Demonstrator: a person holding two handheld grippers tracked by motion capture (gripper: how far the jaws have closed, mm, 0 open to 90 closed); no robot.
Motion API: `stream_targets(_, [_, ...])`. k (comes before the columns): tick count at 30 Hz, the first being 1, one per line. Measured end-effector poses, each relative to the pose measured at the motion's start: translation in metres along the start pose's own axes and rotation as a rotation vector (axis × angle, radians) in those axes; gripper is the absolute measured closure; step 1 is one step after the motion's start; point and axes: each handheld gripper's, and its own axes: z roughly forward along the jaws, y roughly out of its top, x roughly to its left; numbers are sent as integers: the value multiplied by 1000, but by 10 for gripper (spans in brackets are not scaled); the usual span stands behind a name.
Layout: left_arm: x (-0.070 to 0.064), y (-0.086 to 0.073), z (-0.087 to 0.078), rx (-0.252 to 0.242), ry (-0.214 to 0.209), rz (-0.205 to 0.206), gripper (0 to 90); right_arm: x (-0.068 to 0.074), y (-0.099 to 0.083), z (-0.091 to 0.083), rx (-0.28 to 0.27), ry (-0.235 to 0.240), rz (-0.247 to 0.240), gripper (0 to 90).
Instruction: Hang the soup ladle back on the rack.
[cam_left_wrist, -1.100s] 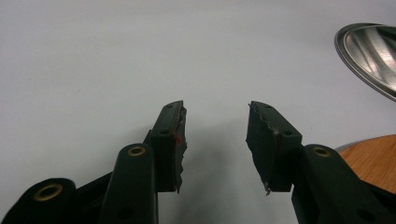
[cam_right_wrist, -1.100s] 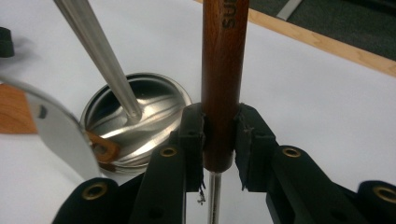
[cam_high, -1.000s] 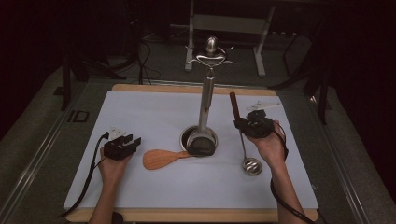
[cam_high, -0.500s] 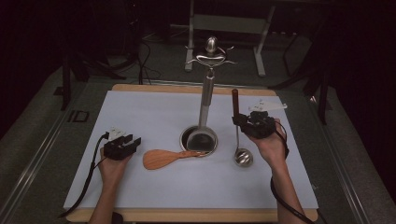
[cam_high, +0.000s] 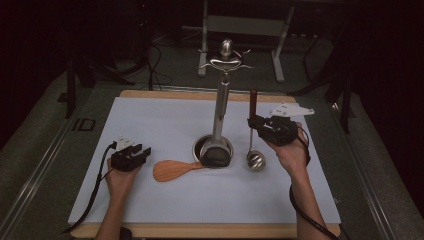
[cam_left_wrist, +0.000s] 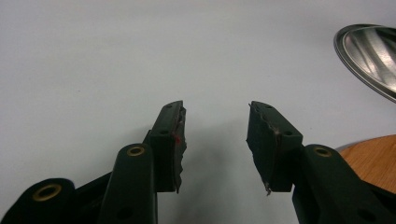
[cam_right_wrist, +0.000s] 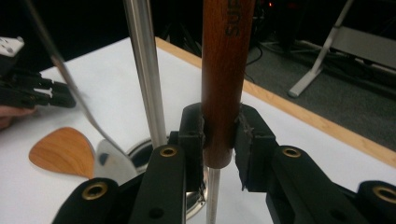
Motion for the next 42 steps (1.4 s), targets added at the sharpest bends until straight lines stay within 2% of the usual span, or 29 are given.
stream_targets(20, [0, 0, 0, -1, 0, -1, 568, -1, 35, -24, -136, 91, 12, 742])
stream_targets(30, [0, 0, 0, 0, -1, 1, 568, 2, 55, -35, -183, 126, -18, 742])
stream_targets(42, [0, 0, 0, 0, -2, 1, 568, 6, 72, -33, -171, 145, -41, 743])
